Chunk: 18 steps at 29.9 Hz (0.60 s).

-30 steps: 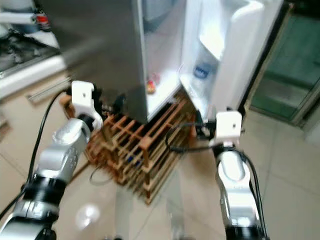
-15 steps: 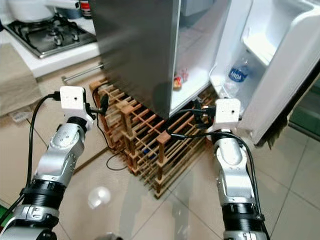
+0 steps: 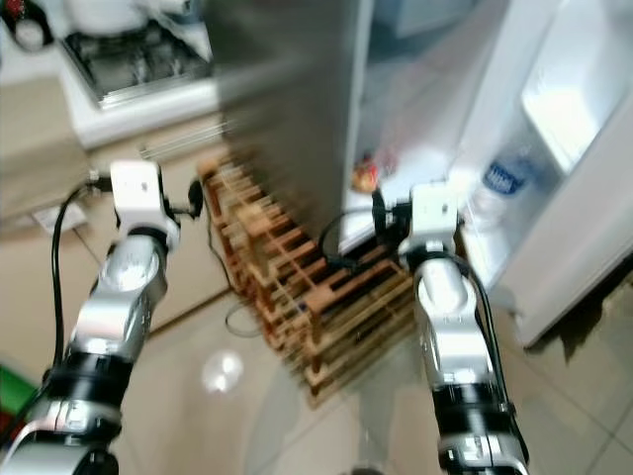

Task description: Restocking fridge

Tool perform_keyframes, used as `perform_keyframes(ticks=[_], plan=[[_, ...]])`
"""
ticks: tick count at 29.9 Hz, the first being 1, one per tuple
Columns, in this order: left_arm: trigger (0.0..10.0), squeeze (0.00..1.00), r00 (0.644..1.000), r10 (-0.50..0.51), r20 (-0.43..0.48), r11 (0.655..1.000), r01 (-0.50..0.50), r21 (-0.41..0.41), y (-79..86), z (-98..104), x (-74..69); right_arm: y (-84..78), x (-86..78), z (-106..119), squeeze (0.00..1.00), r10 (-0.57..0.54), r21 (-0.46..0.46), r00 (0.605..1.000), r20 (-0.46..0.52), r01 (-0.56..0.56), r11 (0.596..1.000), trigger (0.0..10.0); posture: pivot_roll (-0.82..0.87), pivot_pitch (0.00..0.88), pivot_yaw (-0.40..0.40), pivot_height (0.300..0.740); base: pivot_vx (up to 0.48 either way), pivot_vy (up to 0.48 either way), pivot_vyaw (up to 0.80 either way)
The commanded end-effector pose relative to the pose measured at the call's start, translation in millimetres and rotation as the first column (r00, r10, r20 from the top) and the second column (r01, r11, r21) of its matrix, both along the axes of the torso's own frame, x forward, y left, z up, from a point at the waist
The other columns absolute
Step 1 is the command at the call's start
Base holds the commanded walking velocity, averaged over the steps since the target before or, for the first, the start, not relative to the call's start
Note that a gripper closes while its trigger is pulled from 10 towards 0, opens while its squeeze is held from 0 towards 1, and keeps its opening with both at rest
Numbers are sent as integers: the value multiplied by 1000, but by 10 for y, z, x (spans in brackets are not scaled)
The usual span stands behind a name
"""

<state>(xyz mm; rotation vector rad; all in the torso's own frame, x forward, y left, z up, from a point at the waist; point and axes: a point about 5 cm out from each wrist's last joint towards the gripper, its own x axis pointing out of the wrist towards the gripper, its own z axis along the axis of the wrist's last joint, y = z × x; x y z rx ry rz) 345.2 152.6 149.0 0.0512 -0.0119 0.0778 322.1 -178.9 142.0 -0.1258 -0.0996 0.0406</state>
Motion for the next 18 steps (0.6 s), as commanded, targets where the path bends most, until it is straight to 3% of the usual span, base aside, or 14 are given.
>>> perform_keyframes(ticks=[1,8,13,14,16,18], plan=[[10000,0,1000,-18,17,1000,18,7,-94,51,14,-102,-1,-14,0,-40,-5,999,-11,40,999,10000,-92,0,34,740,0,0,0],[10000,0,998,-58,23,998,58,-2,-147,67,21,-225,-49,60,0,-112,11,993,23,111,994,10000,-90,0,35,740,0,0,0],[10000,0,997,-74,17,997,74,-10,-184,60,22,-381,-130,37,0,-178,-36,984,-7,178,983,10000,-95,0,40,740,0,0,0],[10000,0,996,-82,18,997,82,-9,-203,60,18,-606,-165,8,0,-257,-61,966,-29,255,965,10000,-95,0,40,740,0,0,0],[10000,0,996,-86,19,996,86,-8,-208,61,15,-703,-180,2,0,-287,-70,957,-35,284,956,10000,-97,0,43,740,0,0,0],[10000,0,996,-90,16,996,90,-7,-208,57,17,-1008,-219,12,0,-375,-124,926,-37,368,922,10000,-99,0,45,740,0,0,0]])
